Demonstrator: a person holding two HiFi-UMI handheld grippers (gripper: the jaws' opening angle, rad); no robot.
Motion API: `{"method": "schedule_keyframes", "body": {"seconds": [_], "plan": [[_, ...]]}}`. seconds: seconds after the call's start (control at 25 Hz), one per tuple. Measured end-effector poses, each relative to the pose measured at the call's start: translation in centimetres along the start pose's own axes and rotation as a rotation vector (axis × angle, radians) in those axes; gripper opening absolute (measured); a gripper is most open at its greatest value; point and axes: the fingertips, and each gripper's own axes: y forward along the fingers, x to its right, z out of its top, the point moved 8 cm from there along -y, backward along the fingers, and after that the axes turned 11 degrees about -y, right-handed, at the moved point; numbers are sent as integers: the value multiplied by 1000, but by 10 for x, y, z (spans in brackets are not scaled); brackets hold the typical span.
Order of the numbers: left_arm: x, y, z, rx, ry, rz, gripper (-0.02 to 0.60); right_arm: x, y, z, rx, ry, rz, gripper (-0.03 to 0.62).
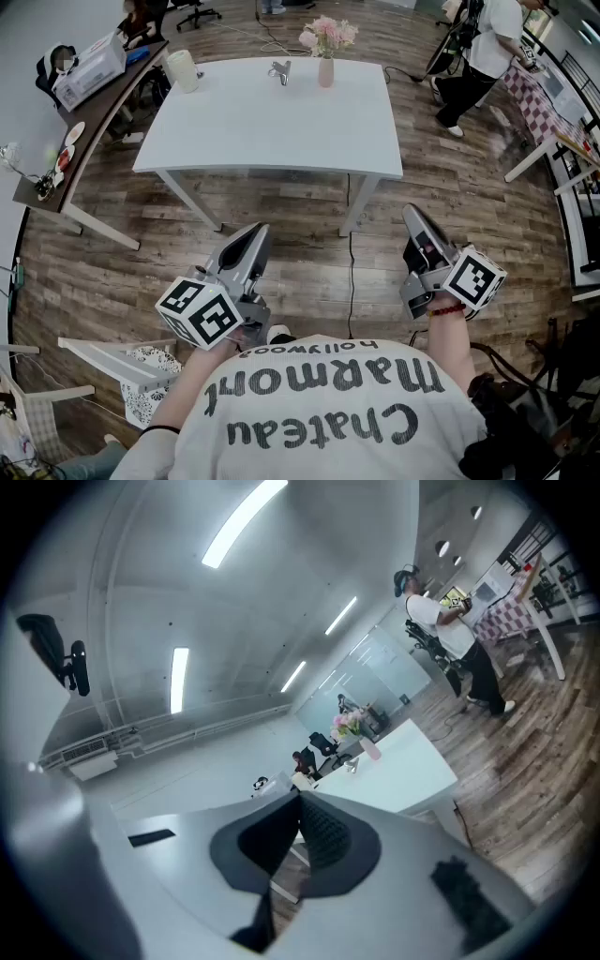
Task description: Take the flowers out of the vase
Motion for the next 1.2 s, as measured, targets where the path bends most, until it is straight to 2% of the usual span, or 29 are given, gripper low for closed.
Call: {"method": "schedule_keyframes", "body": {"seconds": [0.4, 0.6, 0.68, 0.76, 0.84, 0.92, 1.04, 1.12, 1.2], "plan": [[-28, -19, 31, -10, 20, -45, 6, -29, 25, -4, 37, -21, -30, 15], [-56, -21, 48, -85, 40, -103, 6, -59, 64, -14, 62, -74, -26, 17], [-66, -15, 53, -109, 63, -121, 6, -71, 79, -24, 21, -123, -55, 15], [-73, -8, 61, -111, 71, -130, 5, -78, 91, -35, -69, -182, -105, 15], [-76, 1, 67, -102, 59, -152, 5, -80, 98, -41, -164, -228, -158, 15], [-75, 10, 69, -96, 36, -177, 6, -74, 101, -41, -198, -237, -191, 15], [-77, 23, 70, -92, -9, -197, 6, -63, 113, -38, -154, -161, -174, 15], [-82, 31, 72, -89, 2, -204, 6, -59, 125, -35, -100, -117, -135, 15], [-91, 40, 77, -79, 13, -193, 6, -55, 140, -32, -66, -124, -100, 15]]}}
